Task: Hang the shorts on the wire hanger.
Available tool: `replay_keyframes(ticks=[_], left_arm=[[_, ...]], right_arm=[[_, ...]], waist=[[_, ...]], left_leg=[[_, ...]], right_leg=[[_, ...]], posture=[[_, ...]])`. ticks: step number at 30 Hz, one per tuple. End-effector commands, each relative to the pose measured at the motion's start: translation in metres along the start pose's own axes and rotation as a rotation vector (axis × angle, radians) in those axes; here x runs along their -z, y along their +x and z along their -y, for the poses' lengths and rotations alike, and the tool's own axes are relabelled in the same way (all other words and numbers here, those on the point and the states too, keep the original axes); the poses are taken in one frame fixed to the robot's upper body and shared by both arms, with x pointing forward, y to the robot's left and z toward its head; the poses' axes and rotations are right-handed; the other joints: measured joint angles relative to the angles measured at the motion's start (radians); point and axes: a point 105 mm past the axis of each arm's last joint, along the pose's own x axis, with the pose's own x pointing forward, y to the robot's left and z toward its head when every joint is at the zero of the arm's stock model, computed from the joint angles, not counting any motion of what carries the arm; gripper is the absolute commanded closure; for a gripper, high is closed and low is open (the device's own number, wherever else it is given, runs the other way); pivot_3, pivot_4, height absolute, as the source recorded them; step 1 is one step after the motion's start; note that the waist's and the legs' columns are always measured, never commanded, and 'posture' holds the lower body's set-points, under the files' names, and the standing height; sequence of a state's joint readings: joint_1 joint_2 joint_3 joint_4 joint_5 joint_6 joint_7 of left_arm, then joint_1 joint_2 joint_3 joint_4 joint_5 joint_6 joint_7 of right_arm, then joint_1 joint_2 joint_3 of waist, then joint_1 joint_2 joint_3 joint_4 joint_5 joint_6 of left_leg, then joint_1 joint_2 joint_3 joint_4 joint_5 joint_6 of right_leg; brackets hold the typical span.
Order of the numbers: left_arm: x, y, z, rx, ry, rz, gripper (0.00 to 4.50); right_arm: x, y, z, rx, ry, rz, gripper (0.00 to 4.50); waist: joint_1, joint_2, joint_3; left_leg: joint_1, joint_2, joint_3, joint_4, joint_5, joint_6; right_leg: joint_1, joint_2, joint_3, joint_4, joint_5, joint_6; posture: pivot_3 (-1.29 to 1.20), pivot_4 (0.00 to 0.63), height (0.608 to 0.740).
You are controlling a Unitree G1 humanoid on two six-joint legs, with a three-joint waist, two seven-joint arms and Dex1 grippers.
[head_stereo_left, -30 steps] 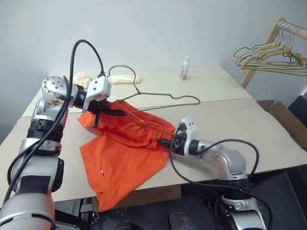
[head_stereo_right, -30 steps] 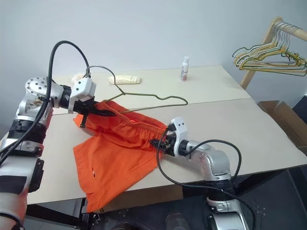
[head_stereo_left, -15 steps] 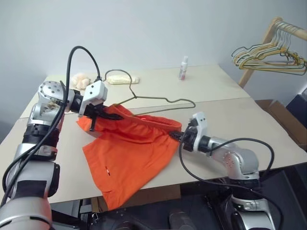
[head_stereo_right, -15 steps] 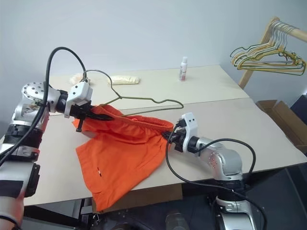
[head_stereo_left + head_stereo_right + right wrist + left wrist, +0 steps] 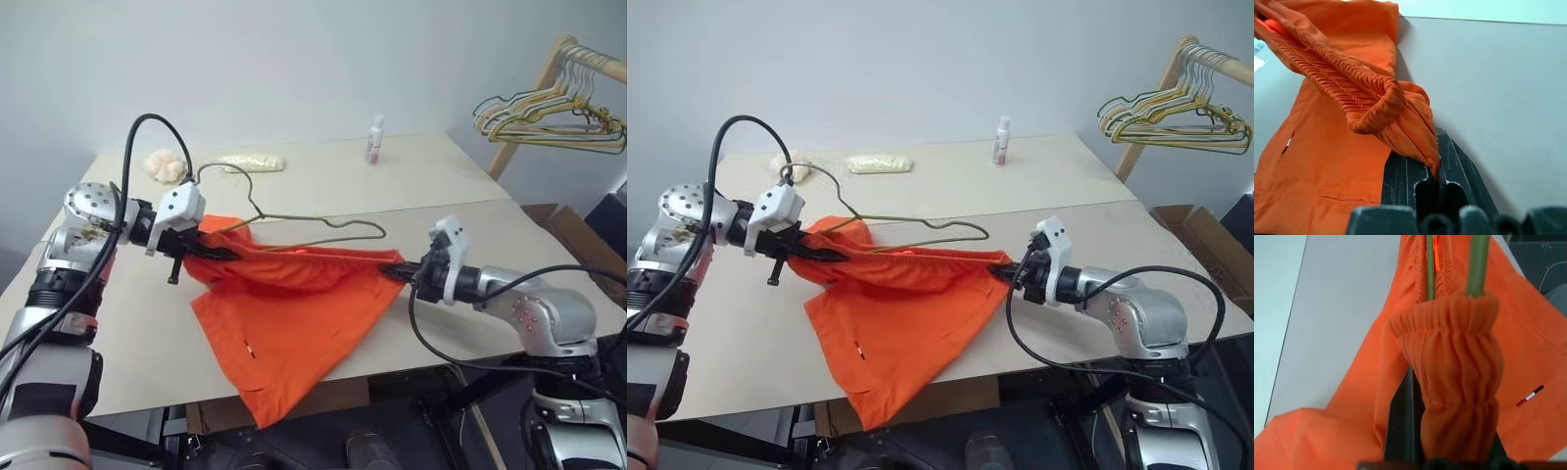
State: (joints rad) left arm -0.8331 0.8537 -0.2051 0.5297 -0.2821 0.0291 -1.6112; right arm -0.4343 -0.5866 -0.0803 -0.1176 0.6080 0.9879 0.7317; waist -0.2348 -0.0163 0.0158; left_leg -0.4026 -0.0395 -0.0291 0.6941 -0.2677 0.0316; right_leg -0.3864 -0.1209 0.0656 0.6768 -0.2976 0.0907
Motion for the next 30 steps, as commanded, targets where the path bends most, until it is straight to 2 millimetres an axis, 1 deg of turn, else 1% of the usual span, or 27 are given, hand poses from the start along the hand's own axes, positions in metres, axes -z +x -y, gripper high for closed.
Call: replay_keyframes(ticks=[1,4,8,12,16,23,25,28,30], left_arm=[[0.010,-0.029,0.003,-0.047,-0.011,-0.095,4.50],[0.021,-0.030,0.001,-0.067,-0.015,-0.159,4.50],[0.025,-0.028,-0.007,-0.109,-0.053,-0.170,4.50],[0.032,-0.025,-0.005,-0.094,-0.048,-0.212,4.50],[0.040,-0.025,-0.009,-0.126,-0.053,-0.253,4.50],[0.048,-0.023,-0.009,-0.130,-0.072,-0.289,4.50],[0.051,-0.021,-0.006,-0.110,-0.065,-0.308,4.50],[0.058,-0.020,-0.001,-0.068,-0.040,-0.357,4.50],[0.063,-0.018,0.000,-0.058,-0.027,-0.385,4.50]], right_arm=[[-0.008,-0.020,0.028,0.131,0.011,0.000,4.47],[-0.015,-0.024,0.031,0.129,0.004,0.007,4.47],[-0.021,-0.031,0.031,0.121,-0.012,0.011,4.47],[-0.025,-0.035,0.032,0.128,-0.026,0.011,4.47],[-0.033,-0.040,0.033,0.135,-0.043,0.031,4.47],[-0.042,-0.045,0.026,0.120,-0.096,0.043,4.47],[-0.047,-0.046,0.022,0.105,-0.108,0.058,4.47],[-0.049,-0.047,0.023,0.112,-0.113,0.065,4.47],[-0.052,-0.046,0.019,0.101,-0.128,0.073,4.47]], waist=[[-0.003,0.000,0.000],[0.001,0.000,0.000],[0.005,0.000,0.000],[0.005,0.000,0.000],[0.003,0.000,0.000],[0.003,0.000,0.000],[0.003,0.000,0.000],[0.003,0.000,0.000],[0.002,0.000,0.000]], left_leg=[[0.000,0.000,0.000,0.000,0.000,0.000],[0.000,0.000,0.000,0.000,0.000,0.000],[0.000,0.000,0.000,0.000,0.000,0.000],[-0.001,0.000,0.000,0.000,0.000,0.000],[-0.001,0.000,0.000,0.000,0.000,0.000],[-0.001,0.000,0.000,0.000,0.000,0.000],[-0.001,0.000,0.000,0.000,0.000,0.000],[-0.001,0.000,0.000,0.000,0.000,0.000],[-0.001,0.000,0.000,0.000,0.000,0.000]], right_leg=[[0.000,0.000,0.000,0.000,0.000,0.000],[0.000,0.000,0.000,0.000,0.000,0.000],[0.000,0.000,0.000,0.000,0.000,0.000],[0.000,0.000,0.000,-0.002,0.000,0.000],[0.000,0.000,0.000,-0.002,0.000,0.000],[0.000,-0.001,0.000,-0.002,0.000,0.000],[0.000,-0.001,0.000,-0.002,0.000,0.000],[0.000,-0.001,0.000,-0.003,0.000,0.000],[0.000,-0.001,0.000,-0.003,0.000,0.000]], posture=[[-0.17,0.000,0.740],[-0.17,0.000,0.740],[-0.17,0.000,0.740],[-0.18,0.000,0.740],[-0.18,0.000,0.740],[-0.19,0.000,0.740],[-0.20,0.000,0.740],[-0.20,0.000,0.740],[-0.21,0.000,0.740]])
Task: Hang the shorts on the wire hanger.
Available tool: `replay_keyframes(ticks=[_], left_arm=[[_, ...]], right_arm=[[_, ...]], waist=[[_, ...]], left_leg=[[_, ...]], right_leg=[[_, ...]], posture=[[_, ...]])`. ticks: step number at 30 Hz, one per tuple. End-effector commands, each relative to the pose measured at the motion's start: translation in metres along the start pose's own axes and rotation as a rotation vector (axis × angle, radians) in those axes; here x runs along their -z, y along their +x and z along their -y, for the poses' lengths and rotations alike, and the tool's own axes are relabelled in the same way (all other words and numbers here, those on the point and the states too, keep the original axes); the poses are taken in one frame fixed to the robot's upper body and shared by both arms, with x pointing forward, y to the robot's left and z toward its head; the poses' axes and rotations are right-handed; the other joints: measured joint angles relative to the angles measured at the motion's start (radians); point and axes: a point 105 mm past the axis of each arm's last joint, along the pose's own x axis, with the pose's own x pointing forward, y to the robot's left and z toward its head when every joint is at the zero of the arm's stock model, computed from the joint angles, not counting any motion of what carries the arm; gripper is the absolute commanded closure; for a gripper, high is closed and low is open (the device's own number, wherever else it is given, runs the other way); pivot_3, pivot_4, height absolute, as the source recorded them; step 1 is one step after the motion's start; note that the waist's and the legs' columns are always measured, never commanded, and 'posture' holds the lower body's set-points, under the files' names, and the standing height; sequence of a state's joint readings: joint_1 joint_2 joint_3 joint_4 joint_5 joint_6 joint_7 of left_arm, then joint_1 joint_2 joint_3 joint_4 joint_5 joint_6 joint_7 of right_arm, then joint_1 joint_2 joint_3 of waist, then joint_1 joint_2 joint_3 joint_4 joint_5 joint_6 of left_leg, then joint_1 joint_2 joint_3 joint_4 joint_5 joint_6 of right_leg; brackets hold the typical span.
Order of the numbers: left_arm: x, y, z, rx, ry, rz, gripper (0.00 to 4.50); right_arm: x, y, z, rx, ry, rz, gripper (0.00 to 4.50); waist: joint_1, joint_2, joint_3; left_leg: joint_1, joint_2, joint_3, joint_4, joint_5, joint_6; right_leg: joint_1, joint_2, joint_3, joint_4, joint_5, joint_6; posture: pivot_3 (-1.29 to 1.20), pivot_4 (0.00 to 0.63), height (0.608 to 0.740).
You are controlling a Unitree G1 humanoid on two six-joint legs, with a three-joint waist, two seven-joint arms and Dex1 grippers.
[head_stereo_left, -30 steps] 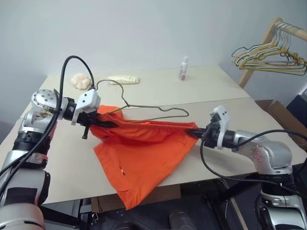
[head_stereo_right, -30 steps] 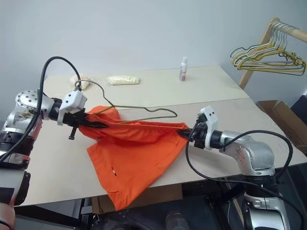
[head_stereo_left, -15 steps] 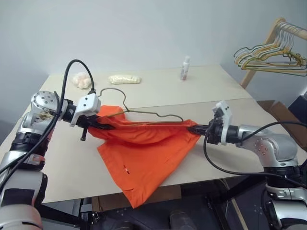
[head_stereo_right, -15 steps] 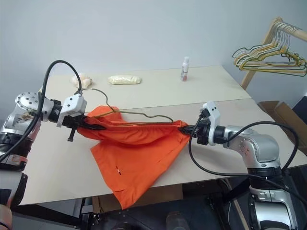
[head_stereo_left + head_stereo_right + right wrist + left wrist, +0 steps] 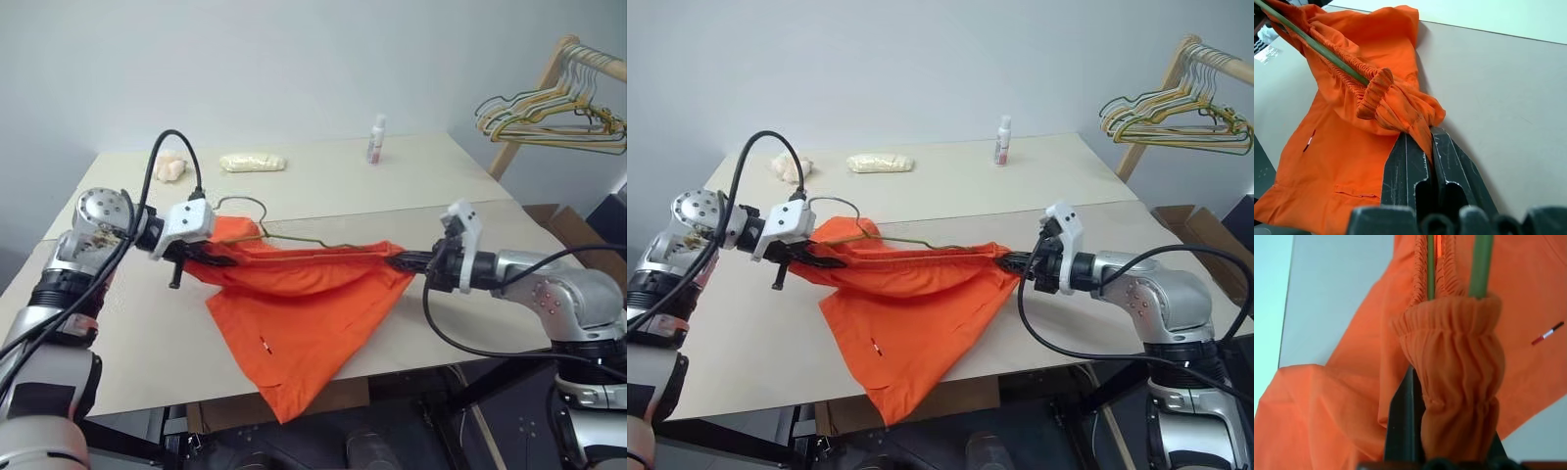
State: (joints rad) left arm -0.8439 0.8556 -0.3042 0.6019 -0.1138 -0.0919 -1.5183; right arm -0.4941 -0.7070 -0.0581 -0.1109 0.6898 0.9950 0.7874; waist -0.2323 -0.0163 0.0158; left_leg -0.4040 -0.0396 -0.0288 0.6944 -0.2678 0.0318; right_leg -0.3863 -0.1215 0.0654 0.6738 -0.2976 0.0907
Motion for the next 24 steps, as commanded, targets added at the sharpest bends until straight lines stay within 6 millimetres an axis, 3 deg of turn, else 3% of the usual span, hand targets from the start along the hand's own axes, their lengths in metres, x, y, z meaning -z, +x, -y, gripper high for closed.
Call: replay_keyframes(ticks=[1,10,14,18,24], left_arm=[[0.038,-0.019,0.005,-0.022,-0.069,-0.173,4.50],[0.023,0.018,-0.002,0.030,-0.024,-0.143,4.50],[0.017,0.024,-0.009,0.021,-0.011,-0.131,4.50],[0.006,0.024,-0.018,-0.008,-0.021,-0.083,4.50],[0.004,0.019,-0.016,0.003,-0.008,-0.067,4.50]], right_arm=[[-0.030,-0.033,0.020,0.151,-0.073,0.086,4.47],[-0.045,0.000,-0.041,-0.053,-0.235,0.097,4.47],[-0.039,0.011,-0.048,-0.057,-0.277,0.049,4.47],[-0.024,0.010,-0.039,0.011,-0.326,-0.050,3.37],[-0.043,-0.009,-0.022,0.129,-0.368,-0.029,1.30]], waist=[[0.000,0.000,0.000],[-0.002,0.000,0.000],[-0.004,0.000,0.000],[-0.004,0.000,0.000],[-0.005,0.000,0.000]], left_leg=[[0.000,0.000,0.000,0.000,0.000,0.000],[0.000,0.000,0.000,0.000,0.000,0.000],[-0.001,0.000,0.000,0.000,0.000,0.000],[-0.001,0.000,0.000,0.000,0.000,0.000],[-0.001,0.000,0.000,0.000,0.000,0.000]], right_leg=[[0.000,0.000,0.000,0.000,0.000,0.000],[0.000,0.000,0.000,0.000,0.000,0.000],[0.000,0.000,-0.001,-0.001,0.000,0.000],[0.000,0.000,-0.001,-0.001,0.000,0.000],[-0.001,0.000,-0.001,-0.001,0.000,0.000]], posture=[[-0.21,0.000,0.740],[-0.23,0.000,0.740],[-0.23,0.000,0.740],[-0.23,0.000,0.740],[-0.23,0.000,0.740]])
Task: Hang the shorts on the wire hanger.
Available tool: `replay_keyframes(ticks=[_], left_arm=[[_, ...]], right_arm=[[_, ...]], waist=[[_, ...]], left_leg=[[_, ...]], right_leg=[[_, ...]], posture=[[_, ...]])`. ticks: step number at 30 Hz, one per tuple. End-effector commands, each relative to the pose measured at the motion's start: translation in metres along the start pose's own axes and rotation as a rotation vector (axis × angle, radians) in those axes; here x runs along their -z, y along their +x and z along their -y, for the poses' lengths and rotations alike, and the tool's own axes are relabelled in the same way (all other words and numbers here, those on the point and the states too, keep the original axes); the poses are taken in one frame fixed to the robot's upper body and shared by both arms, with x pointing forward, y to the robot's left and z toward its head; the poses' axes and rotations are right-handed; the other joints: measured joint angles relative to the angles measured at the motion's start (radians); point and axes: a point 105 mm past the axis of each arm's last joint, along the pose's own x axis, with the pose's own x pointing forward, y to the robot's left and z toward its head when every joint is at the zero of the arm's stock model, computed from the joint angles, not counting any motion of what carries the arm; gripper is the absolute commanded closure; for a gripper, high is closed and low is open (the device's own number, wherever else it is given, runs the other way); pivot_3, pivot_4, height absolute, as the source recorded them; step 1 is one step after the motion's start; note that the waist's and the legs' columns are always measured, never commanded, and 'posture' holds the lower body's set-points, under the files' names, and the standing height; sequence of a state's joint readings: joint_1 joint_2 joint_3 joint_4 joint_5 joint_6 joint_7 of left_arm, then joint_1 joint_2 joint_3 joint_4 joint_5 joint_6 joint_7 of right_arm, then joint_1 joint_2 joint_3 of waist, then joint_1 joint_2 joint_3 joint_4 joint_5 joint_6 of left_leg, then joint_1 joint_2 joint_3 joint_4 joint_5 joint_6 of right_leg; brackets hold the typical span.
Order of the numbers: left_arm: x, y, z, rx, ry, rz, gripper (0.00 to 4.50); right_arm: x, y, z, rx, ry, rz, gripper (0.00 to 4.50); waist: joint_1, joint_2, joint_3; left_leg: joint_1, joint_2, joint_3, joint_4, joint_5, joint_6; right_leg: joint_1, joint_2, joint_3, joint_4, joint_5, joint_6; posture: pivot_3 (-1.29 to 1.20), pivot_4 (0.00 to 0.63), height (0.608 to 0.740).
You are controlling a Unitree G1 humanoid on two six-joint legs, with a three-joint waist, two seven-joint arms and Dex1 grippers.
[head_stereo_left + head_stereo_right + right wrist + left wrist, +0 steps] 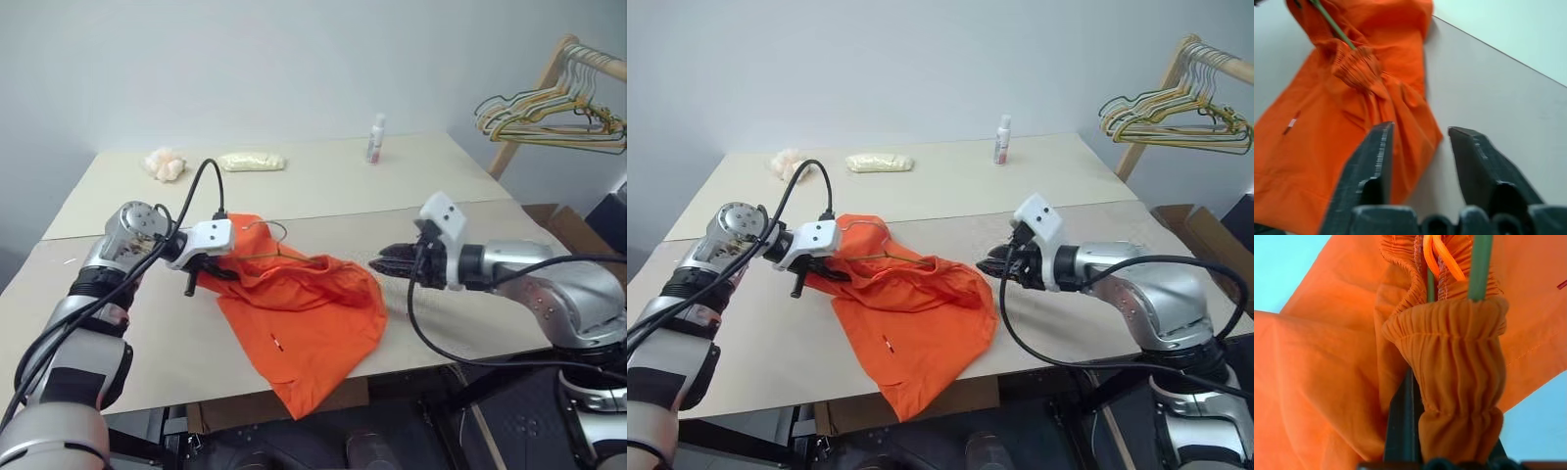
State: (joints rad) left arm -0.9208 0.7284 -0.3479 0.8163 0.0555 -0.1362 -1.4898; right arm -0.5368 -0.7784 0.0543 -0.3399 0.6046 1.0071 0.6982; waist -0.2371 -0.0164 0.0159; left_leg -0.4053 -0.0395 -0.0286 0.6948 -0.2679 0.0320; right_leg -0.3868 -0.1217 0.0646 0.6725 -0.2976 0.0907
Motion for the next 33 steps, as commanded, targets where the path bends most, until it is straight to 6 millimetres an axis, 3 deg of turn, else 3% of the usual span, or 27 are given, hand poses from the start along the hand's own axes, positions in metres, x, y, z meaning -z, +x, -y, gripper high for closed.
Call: replay_keyframes(ticks=[1,5,10,15,20,26,33], left_arm=[[-0.014,-0.014,-0.010,-0.046,0.053,0.028,4.50],[-0.017,-0.016,-0.012,-0.055,0.062,0.036,4.50],[-0.024,-0.018,-0.017,-0.077,0.079,0.056,4.50],[-0.029,-0.016,-0.016,-0.076,0.092,0.080,4.50],[-0.030,-0.015,-0.013,-0.070,0.101,0.086,4.50],[-0.031,-0.017,-0.013,-0.073,0.107,0.091,4.50],[-0.035,-0.016,-0.013,-0.071,0.124,0.100,4.50]], right_arm=[[-0.026,-0.018,0.011,0.074,-0.082,0.053,0.96],[-0.036,-0.009,-0.011,-0.016,-0.155,0.003,0.96],[-0.032,0.013,-0.033,-0.104,-0.284,-0.149,0.96],[-0.021,0.036,-0.015,-0.020,-0.386,-0.280,0.96],[-0.026,0.047,-0.002,0.005,-0.423,-0.293,0.96],[-0.029,0.061,-0.010,-0.106,-0.448,-0.298,0.96],[-0.015,0.083,-0.020,-0.251,-0.472,-0.407,0.96]], waist=[[0.000,0.000,0.000],[-0.004,0.000,0.000],[-0.011,0.000,0.000],[-0.014,0.000,0.000],[-0.022,0.000,0.000],[-0.030,0.000,0.000],[-0.037,0.000,0.000]], left_leg=[[0.000,0.000,0.000,0.000,0.000,0.000],[0.000,0.000,0.001,0.000,0.000,0.000],[0.000,0.001,0.001,0.000,0.000,0.000],[0.000,0.000,0.000,0.000,0.000,0.000],[-0.001,0.000,0.000,0.000,0.000,0.000],[0.000,0.000,0.000,0.000,0.000,0.000],[0.000,0.000,0.000,0.000,0.000,0.000]], right_leg=[[0.000,0.000,0.000,0.000,0.000,0.000],[0.000,0.000,0.000,0.000,0.000,0.000],[0.000,0.000,0.000,-0.001,0.000,0.000],[-0.001,-0.001,-0.001,0.000,0.000,0.000],[-0.001,-0.001,-0.001,0.000,0.000,0.000],[-0.001,0.000,-0.001,0.001,0.000,0.000],[-0.001,0.000,-0.001,0.003,0.000,0.000]], posture=[[-0.23,0.000,0.740],[-0.23,0.000,0.740],[-0.24,0.000,0.740],[-0.23,0.000,0.740],[-0.22,0.000,0.740],[-0.22,0.000,0.740],[-0.22,0.000,0.740]])
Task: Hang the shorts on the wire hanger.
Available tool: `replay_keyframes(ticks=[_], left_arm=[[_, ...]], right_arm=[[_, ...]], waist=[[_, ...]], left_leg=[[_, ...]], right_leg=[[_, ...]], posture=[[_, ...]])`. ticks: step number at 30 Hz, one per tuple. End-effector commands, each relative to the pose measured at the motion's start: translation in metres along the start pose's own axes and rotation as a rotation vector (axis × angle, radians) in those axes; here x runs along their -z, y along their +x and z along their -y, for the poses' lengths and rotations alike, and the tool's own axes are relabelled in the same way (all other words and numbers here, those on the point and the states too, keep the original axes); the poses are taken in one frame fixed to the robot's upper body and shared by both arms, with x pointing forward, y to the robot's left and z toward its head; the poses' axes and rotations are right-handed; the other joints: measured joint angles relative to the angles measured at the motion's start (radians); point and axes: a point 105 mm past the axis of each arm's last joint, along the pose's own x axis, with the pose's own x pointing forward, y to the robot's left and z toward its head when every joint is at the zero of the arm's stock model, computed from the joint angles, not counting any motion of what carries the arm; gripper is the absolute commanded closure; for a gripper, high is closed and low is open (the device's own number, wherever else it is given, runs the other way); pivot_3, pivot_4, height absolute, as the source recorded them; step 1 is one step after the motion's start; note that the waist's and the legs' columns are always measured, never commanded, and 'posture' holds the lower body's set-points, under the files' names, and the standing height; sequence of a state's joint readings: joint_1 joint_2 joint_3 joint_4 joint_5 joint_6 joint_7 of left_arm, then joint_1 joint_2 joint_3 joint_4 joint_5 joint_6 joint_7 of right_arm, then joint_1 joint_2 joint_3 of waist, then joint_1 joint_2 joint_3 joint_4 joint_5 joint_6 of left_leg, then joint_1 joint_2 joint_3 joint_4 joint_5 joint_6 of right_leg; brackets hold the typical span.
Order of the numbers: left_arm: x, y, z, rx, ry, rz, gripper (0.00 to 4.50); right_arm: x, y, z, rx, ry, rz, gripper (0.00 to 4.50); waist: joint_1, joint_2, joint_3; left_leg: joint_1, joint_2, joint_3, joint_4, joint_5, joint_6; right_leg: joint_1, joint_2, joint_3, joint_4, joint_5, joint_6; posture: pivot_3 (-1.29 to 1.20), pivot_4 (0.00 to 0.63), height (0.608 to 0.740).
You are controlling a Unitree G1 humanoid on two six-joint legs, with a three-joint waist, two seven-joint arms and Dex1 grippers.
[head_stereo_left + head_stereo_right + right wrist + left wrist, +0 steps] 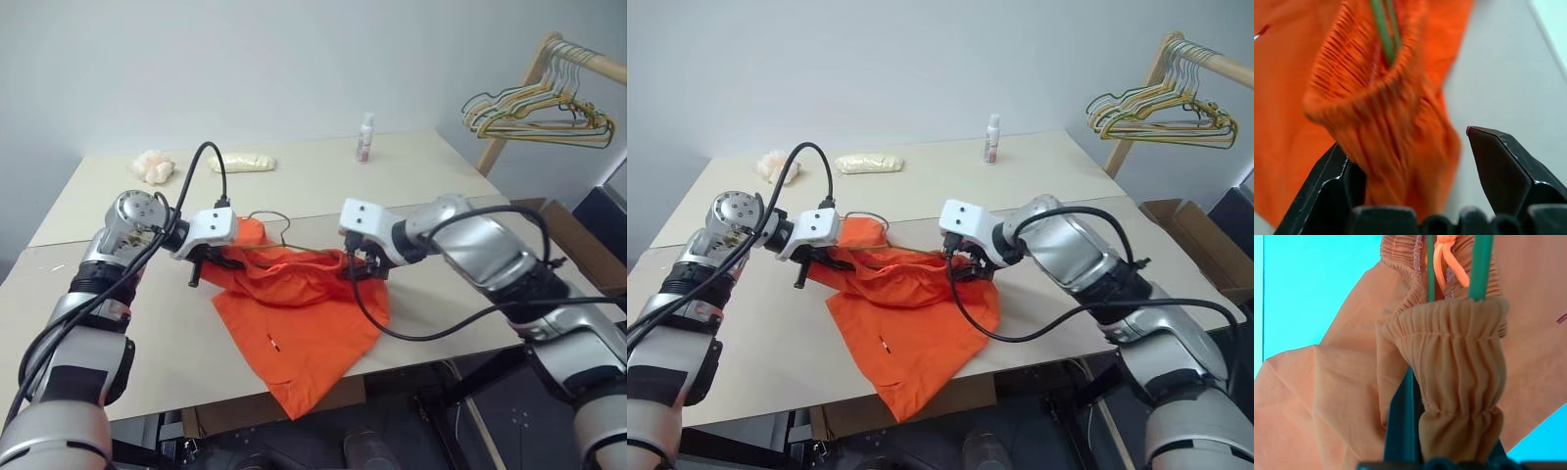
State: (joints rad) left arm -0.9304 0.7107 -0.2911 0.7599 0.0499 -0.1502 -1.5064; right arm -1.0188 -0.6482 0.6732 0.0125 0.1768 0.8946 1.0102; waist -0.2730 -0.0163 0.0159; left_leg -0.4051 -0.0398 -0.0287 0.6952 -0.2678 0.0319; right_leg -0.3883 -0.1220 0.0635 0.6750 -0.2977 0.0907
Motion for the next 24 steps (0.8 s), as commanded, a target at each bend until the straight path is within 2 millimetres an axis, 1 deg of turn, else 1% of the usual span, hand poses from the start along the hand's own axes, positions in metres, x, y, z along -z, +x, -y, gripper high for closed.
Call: replay_keyframes(ticks=[1,2,4,9,11,12,16,18,20,22,24], left_arm=[[-0.014,-0.009,-0.008,-0.042,0.047,0.042,4.50],[-0.015,-0.008,-0.007,-0.041,0.049,0.045,4.50],[-0.015,-0.008,-0.006,-0.036,0.053,0.052,4.50],[-0.017,-0.010,-0.002,-0.026,0.086,0.061,4.50],[-0.018,-0.010,-0.002,-0.025,0.098,0.068,4.50],[-0.019,-0.010,-0.002,-0.025,0.105,0.076,4.50],[-0.022,-0.011,-0.003,-0.024,0.117,0.094,4.50],[-0.033,-0.015,-0.005,-0.025,0.097,0.185,3.96],[-0.039,-0.019,-0.008,-0.038,0.083,0.230,3.45],[-0.045,-0.029,-0.018,-0.100,0.068,0.265,2.86],[-0.050,-0.043,-0.028,-0.174,0.042,0.307,2.18]], right_arm=[[-0.006,0.003,0.001,-0.031,-0.064,-0.029,1.13],[-0.005,0.005,0.001,-0.039,-0.058,-0.033,1.32],[-0.005,0.008,0.000,-0.050,-0.060,-0.039,1.86],[-0.009,0.006,0.003,-0.056,-0.060,-0.025,3.69],[-0.009,0.005,0.003,-0.061,-0.062,-0.023,4.36],[-0.008,0.004,0.002,-0.066,-0.063,-0.022,4.43],[-0.004,0.001,0.000,-0.081,-0.052,-0.017,4.43],[-0.003,-0.002,-0.005,-0.106,-0.022,0.004,4.50],[-0.002,-0.005,-0.008,-0.123,-0.002,0.020,4.50],[0.001,-0.009,-0.013,-0.139,0.057,0.044,4.50],[0.010,-0.015,-0.017,-0.145,0.144,0.069,4.50]], waist=[[-0.001,0.000,0.000],[-0.001,0.000,0.000],[-0.005,0.000,0.000],[-0.014,0.000,0.000],[-0.016,0.000,0.000],[-0.017,0.000,0.000],[-0.017,0.000,0.000],[-0.016,0.000,0.000],[-0.014,0.000,0.000],[-0.014,0.000,0.000],[-0.014,0.000,0.000]], left_leg=[[0.000,0.000,0.000,0.000,0.000,0.000],[0.000,0.000,0.000,0.000,0.000,0.000],[0.000,0.000,0.000,0.000,0.000,0.000],[0.001,0.000,-0.001,0.000,0.000,0.000],[0.001,0.000,-0.001,0.000,0.000,-0.001],[0.001,0.000,-0.001,0.000,0.000,-0.001],[0.001,0.000,-0.001,0.000,0.000,-0.001],[0.001,0.000,-0.001,0.000,0.000,-0.001],[0.000,0.000,-0.002,0.000,0.000,-0.001],[0.000,-0.001,-0.003,0.000,0.000,-0.001],[0.000,-0.001,-0.003,0.000,0.000,-0.001]], right_leg=[[0.000,0.000,0.000,0.000,0.000,0.000],[0.000,0.000,0.000,0.000,0.000,0.000],[0.000,0.000,0.000,0.001,0.000,0.000],[-0.001,-0.001,0.000,0.003,0.000,0.000],[-0.001,0.000,0.000,0.003,0.000,0.000],[-0.001,0.000,0.000,0.003,0.000,0.000],[-0.001,0.000,0.000,0.004,0.000,0.000],[-0.001,0.000,0.000,0.004,0.000,0.000],[-0.001,-0.001,-0.001,0.004,0.000,0.000],[-0.001,-0.001,-0.001,0.004,0.000,0.000],[0.000,-0.001,-0.002,0.004,0.000,0.000]], posture=[[-0.22,0.000,0.740],[-0.22,0.000,0.740],[-0.21,0.000,0.740],[-0.21,0.000,0.740],[-0.22,0.000,0.740],[-0.22,0.000,0.740],[-0.22,0.000,0.740],[-0.22,0.000,0.740],[-0.22,0.000,0.740],[-0.22,0.000,0.740],[-0.21,0.000,0.740]])
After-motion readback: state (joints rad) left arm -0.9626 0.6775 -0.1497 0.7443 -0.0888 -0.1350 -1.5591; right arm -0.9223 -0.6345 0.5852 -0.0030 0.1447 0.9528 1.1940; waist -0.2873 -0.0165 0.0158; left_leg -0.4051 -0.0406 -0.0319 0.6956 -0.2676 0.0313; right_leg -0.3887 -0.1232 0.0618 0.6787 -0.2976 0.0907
